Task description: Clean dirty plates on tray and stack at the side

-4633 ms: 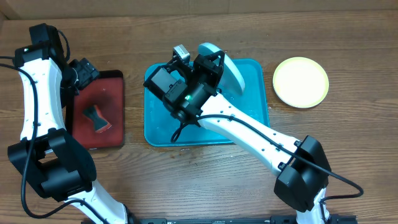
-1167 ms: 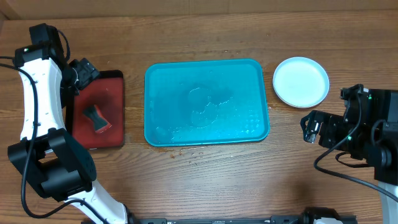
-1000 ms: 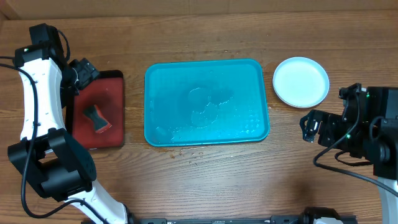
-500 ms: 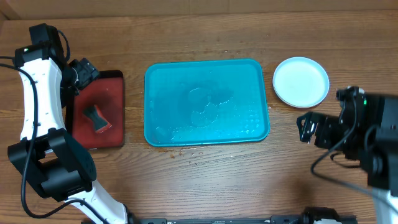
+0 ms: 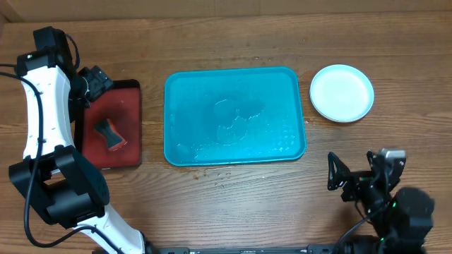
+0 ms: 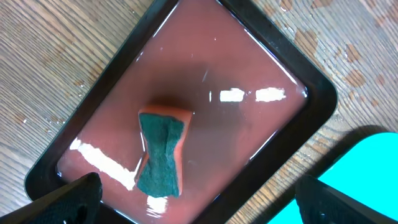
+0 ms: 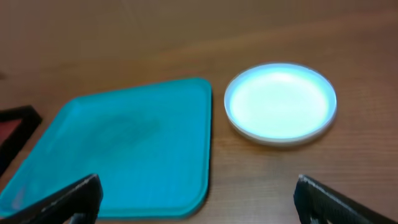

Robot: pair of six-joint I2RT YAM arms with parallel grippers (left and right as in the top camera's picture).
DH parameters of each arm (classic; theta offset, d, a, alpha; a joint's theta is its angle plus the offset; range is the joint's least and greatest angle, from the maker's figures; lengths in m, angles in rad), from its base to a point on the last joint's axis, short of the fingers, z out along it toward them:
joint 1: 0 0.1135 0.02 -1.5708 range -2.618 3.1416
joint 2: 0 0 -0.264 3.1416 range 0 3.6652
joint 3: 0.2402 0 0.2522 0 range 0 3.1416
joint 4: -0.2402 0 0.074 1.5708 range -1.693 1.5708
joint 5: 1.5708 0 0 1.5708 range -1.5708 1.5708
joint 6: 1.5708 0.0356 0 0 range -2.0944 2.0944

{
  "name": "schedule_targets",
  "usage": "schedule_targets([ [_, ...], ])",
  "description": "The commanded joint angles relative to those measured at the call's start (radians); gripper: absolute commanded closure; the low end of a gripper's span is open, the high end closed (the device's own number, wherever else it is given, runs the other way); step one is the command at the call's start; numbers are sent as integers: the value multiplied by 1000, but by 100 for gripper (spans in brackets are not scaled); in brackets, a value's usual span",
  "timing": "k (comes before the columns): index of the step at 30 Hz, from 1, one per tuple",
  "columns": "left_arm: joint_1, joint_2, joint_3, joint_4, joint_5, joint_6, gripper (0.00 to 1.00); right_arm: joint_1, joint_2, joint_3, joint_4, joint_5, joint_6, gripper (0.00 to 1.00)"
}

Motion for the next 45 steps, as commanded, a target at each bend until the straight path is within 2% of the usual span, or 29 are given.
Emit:
schedule_targets([
  [1, 3, -12, 16, -2, 4, -3, 0, 6, -102, -91, 70, -13, -2, 0],
  [5, 3, -12, 16, -2, 4, -3, 0, 6, -183, -188, 200, -13, -3, 0],
  [13, 3, -12, 16, -2, 4, -3, 0, 20, -182, -315, 444, 3, -3, 0],
  [20, 3, -12, 16, -2, 4, -3, 0, 102, -182, -417, 608, 120, -3, 0],
  [28, 3, -12, 16, -2, 4, -3, 0, 114, -182, -422, 559, 195, -6, 0],
  [45, 5, -12, 16, -2, 4, -3, 0, 115, -182, -422, 560, 198, -6, 0],
])
